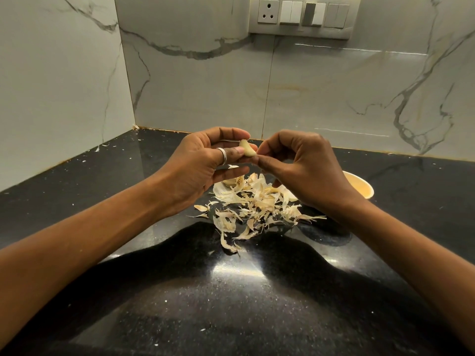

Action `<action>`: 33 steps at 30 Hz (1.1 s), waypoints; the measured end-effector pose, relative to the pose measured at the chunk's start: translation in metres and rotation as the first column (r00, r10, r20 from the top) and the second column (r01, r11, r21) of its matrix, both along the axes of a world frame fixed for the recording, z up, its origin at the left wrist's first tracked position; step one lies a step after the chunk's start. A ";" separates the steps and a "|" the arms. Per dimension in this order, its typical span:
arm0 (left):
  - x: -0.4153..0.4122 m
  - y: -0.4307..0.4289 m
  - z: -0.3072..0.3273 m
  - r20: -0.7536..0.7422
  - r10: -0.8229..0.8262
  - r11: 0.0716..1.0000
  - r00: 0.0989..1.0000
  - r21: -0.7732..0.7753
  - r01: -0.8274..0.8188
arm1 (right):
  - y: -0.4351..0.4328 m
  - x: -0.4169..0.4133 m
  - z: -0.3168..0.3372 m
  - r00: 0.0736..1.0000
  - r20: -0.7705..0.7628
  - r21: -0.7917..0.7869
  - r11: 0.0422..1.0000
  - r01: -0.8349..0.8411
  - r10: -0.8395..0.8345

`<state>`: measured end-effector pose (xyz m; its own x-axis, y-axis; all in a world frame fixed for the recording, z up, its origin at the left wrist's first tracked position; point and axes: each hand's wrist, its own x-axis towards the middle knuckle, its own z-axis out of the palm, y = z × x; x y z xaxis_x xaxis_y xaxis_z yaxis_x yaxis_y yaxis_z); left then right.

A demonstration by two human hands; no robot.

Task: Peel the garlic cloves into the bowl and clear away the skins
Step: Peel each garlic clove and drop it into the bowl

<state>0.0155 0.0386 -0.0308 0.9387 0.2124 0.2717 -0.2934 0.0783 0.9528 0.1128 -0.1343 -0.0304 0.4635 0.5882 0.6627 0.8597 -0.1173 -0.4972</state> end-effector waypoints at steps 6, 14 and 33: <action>0.000 0.000 -0.001 0.033 0.017 0.995 0.999 0.098 -0.020 | -0.001 0.001 0.000 1.000 0.001 0.007 1.000 0.014 -0.014; -0.001 -0.004 -0.003 0.060 0.052 0.983 0.997 0.175 -0.062 | -0.002 -0.002 0.000 1.000 0.008 -0.010 1.000 -0.002 0.002; 0.001 -0.001 -0.003 0.067 0.039 0.991 0.997 0.124 -0.047 | 0.001 0.001 0.001 0.998 -0.067 -0.003 1.000 -0.016 0.015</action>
